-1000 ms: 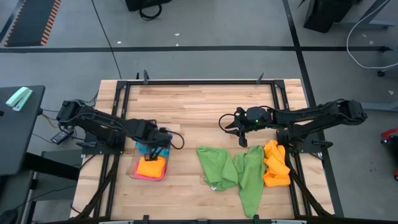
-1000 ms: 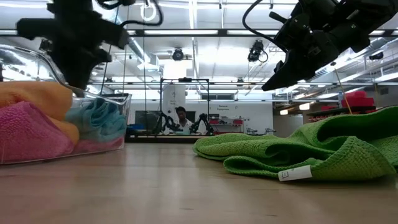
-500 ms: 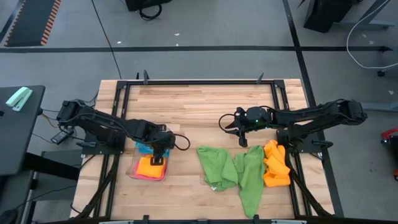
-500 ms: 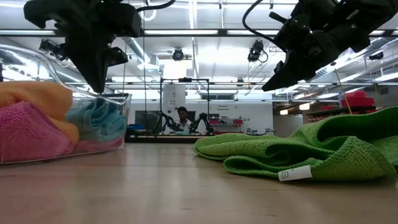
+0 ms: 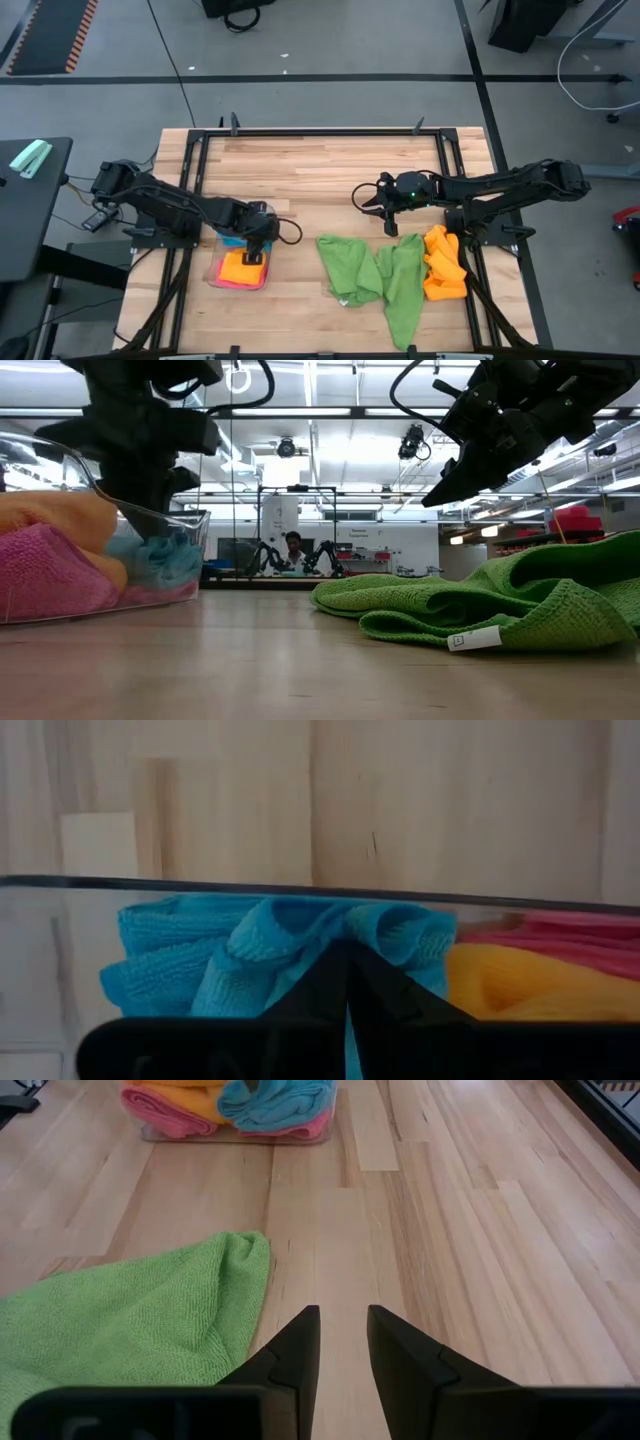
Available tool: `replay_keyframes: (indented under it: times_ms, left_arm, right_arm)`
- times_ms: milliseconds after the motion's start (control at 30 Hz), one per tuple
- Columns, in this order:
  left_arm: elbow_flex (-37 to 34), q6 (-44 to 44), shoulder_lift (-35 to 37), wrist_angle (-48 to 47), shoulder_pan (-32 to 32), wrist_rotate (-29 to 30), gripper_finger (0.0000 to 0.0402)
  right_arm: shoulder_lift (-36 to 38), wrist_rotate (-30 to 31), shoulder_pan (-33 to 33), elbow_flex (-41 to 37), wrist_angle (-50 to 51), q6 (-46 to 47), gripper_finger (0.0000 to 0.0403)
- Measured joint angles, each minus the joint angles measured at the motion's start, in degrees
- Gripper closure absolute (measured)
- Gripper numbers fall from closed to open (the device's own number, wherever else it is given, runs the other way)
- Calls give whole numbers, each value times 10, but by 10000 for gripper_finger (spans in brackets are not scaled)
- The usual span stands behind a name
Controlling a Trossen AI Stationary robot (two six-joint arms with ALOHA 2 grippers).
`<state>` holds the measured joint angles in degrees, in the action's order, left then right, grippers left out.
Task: Fold microfiber towels
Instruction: Adjust the blue microfiber cloth, then fold the left green microfiber cloth
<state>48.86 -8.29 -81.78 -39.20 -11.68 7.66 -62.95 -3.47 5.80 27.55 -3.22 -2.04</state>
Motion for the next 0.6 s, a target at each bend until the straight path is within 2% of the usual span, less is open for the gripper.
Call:
replay_keyframes:
  times_ms: [200,333,433,600]
  left_arm:
    - [71,1,0,-105,0,0,390]
    - [108,2,0,-121,0,1,388]
    - [125,34,0,-93,0,16,379]
    - [125,124,0,58,4,84,373]
  right_arm:
    - [0,0,0,0,0,1,307]
    - [0,-1,0,0,-1,-6,307]
    - [0,-3,0,0,-16,-2,307]
    - [0,-3,0,0,-10,-10,307]
